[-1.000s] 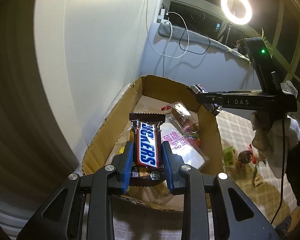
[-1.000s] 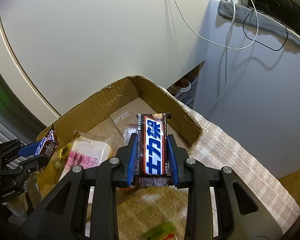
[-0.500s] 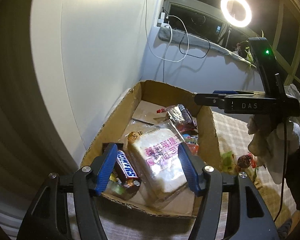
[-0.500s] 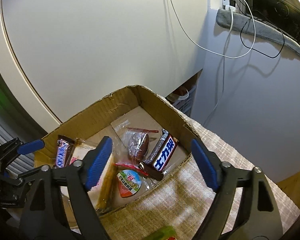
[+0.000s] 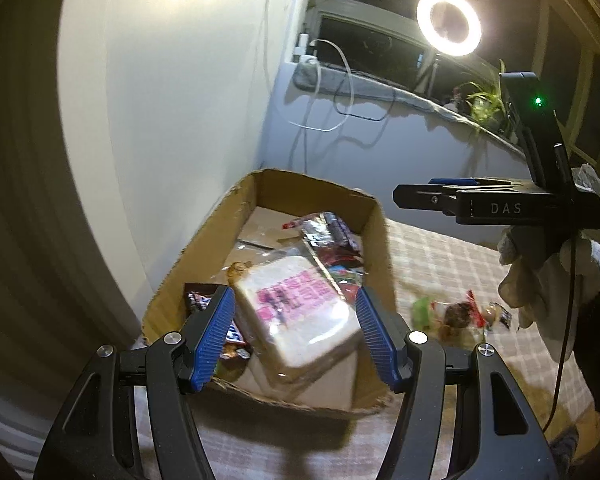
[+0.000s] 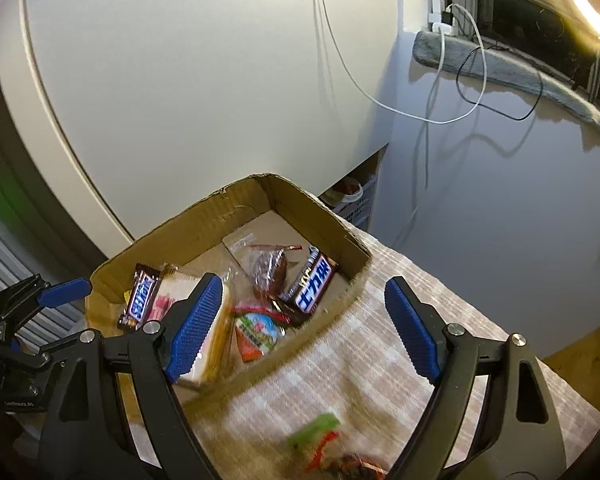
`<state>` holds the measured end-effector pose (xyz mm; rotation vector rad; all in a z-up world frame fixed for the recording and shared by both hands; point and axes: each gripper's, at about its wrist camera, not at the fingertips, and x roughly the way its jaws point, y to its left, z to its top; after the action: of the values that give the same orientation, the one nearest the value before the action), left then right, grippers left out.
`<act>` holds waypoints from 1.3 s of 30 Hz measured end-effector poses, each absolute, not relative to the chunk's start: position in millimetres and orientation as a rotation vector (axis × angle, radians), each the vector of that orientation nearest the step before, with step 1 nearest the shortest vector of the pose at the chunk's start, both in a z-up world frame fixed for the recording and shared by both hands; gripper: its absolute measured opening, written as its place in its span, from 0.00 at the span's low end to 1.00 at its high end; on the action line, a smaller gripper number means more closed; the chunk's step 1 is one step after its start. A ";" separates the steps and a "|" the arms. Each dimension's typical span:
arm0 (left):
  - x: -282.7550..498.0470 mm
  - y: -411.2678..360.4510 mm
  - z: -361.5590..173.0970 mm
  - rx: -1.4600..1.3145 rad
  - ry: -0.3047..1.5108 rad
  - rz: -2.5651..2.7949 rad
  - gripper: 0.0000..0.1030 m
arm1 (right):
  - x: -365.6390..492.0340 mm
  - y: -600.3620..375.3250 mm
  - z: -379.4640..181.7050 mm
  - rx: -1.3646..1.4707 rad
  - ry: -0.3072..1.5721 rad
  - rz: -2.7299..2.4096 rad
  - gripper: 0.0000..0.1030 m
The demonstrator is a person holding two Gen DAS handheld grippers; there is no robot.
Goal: Organize snacks
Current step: 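Move both open tools back over the remaining candies, then grasp the black-wrapped candy with the right tool while the left tool grasps the green-wrapped candy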
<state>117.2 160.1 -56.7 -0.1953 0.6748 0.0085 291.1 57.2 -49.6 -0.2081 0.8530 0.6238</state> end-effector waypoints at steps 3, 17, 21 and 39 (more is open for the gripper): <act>112.6 150.9 -55.1 -0.186 0.662 -0.019 0.61 | 278.7 43.3 -43.9 -0.214 0.852 0.606 0.83; 98.1 66.3 -49.3 -0.120 0.690 -0.216 0.58 | 206.0 -72.3 -34.8 -0.158 0.853 0.438 0.84; 99.6 38.7 -52.7 -0.092 0.715 -0.276 0.50 | 192.7 -106.7 -40.8 -0.138 0.870 0.396 0.84; 151.0 -22.9 -111.0 -0.073 0.860 -0.456 0.30 | 191.1 -139.4 -117.7 -0.238 0.995 0.407 0.69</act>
<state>151.0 -22.9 -111.0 -0.0729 0.8596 -0.4558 191.1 -139.4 -117.7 -0.2384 0.9953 0.4073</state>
